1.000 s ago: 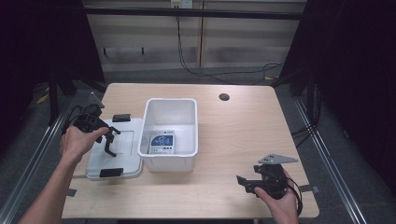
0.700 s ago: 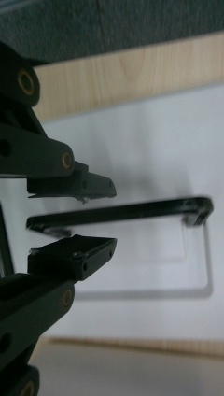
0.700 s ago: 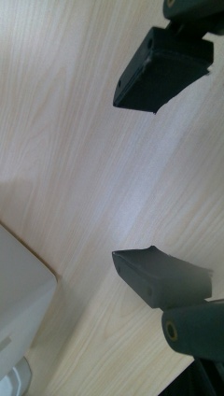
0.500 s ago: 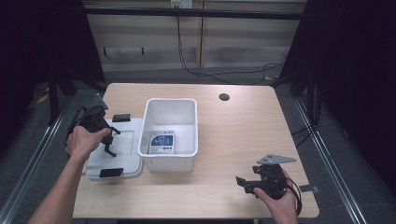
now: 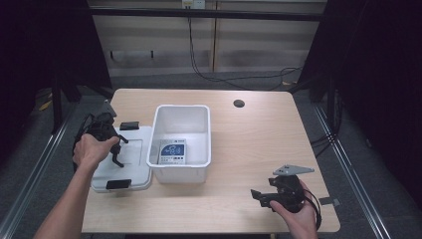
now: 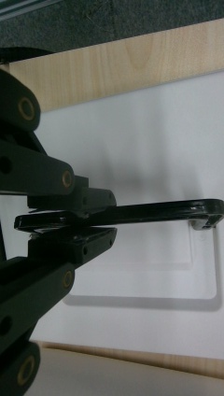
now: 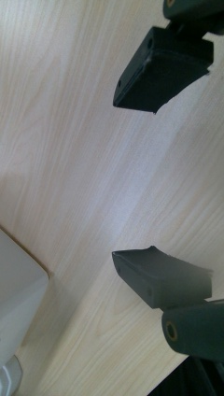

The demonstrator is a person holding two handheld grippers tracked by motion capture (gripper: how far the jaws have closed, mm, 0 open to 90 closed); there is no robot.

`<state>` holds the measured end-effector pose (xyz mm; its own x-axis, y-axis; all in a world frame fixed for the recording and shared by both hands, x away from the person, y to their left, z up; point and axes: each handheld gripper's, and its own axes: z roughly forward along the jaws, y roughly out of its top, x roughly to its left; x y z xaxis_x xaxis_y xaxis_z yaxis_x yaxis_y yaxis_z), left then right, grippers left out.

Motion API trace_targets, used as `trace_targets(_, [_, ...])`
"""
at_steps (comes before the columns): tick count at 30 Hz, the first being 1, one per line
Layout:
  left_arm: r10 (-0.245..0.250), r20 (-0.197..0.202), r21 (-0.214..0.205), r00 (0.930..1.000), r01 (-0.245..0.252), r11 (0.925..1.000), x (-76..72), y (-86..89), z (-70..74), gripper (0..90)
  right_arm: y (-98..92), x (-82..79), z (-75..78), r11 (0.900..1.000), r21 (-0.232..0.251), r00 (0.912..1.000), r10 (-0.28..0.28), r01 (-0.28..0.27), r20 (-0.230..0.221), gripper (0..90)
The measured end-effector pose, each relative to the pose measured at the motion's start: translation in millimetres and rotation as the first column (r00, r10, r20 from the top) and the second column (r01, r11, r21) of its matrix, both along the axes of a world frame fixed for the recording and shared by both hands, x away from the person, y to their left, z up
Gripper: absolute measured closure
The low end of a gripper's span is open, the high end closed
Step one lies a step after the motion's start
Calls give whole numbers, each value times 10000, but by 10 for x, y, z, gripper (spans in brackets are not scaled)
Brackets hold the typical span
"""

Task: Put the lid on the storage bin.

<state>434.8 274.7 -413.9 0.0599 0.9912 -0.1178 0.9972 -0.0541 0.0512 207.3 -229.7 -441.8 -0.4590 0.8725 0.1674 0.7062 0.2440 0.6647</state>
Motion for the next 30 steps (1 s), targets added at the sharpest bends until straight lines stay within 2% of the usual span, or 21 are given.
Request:
trace_targets(3, [50,94,-191,9999,-48,9998,0,1,7,827,7,-5,0,10000,-3,10000,46,-46,-26,212])
trace_targets(4, [-27,4,-216,10000,27,9998,2,7,15,831,7,-7,0,10000,-6,10000,36,-36,-31,214])
trace_targets(6, [65,72,-201,10000,-64,9998,-2,15,18,849,4,-3,-4,10000,-3,10000,16,-16,-66,211])
trace_targets(9, [5,-155,-206,9999,-9,9998,-1,57,35,851,5,0,-5,10000,-29,10000,1,-2,-80,211])
trace_targets(11, [34,-104,-179,9999,-36,9998,-8,67,30,851,6,0,-6,10000,-29,10000,4,-4,-93,211])
trace_targets(17, [-126,-126,-105,9998,125,9999,-12,80,67,852,4,1,-7,10000,-31,9999,-33,33,-131,211])
trace_targets(19, [-356,-287,-158,9990,351,9993,-3,80,98,852,4,1,-9,10000,-30,9999,-16,16,-145,211])
trace_targets(21, [-372,-233,-294,9990,365,9989,-5,97,140,852,6,0,-10,10000,-27,9998,-14,14,-175,211])
trace_targets(26, [-181,-43,-274,9998,180,9995,-14,114,196,852,8,1,-12,10000,-37,9997,-4,3,-225,211])
trace_targets(30, [-193,-66,-371,9998,190,9991,-19,161,261,852,4,2,-16,10000,-60,9997,1,-3,-255,210])
